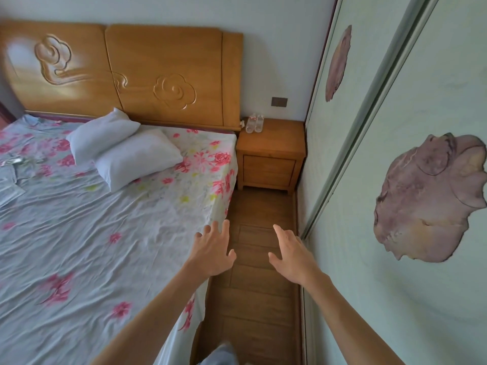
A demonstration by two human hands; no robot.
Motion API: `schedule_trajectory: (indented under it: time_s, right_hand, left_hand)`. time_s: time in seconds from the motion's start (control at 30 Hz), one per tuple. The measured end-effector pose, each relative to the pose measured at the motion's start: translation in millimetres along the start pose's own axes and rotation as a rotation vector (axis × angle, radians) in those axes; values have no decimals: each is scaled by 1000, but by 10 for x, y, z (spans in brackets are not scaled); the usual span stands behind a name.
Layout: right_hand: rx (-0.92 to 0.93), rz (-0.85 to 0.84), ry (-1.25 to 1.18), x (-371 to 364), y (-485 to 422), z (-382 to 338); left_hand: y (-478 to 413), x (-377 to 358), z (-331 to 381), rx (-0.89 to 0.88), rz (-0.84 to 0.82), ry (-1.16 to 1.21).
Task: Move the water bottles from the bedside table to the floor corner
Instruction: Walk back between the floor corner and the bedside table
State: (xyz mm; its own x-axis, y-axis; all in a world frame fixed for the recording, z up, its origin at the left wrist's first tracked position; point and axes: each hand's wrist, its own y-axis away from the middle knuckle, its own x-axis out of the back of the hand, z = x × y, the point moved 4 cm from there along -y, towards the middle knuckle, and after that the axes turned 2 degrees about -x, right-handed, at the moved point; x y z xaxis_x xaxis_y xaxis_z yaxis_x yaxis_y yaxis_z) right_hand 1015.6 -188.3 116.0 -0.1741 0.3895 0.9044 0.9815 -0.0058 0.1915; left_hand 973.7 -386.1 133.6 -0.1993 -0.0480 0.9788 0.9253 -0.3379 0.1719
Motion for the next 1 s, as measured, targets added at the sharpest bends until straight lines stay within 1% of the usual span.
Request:
schedule_trajectory:
  time_s: [0.3,0.6,0.73,1.0]
  right_hand:
    - [-47,-3,-31,160,-725,241]
    - [-114,-4,12,460,-1861,498]
    - [-138,9,13,620,-2335,562]
    - [-150,22,2,834,-3038,659]
  left_hand:
    - [-937,33,66,-38,-32,-20]
    - [-2256,182,24,-98,-48,29]
    - [-2752,276,-37,-112,-53,12]
    - [-3470,451,-138,-100,-57,1]
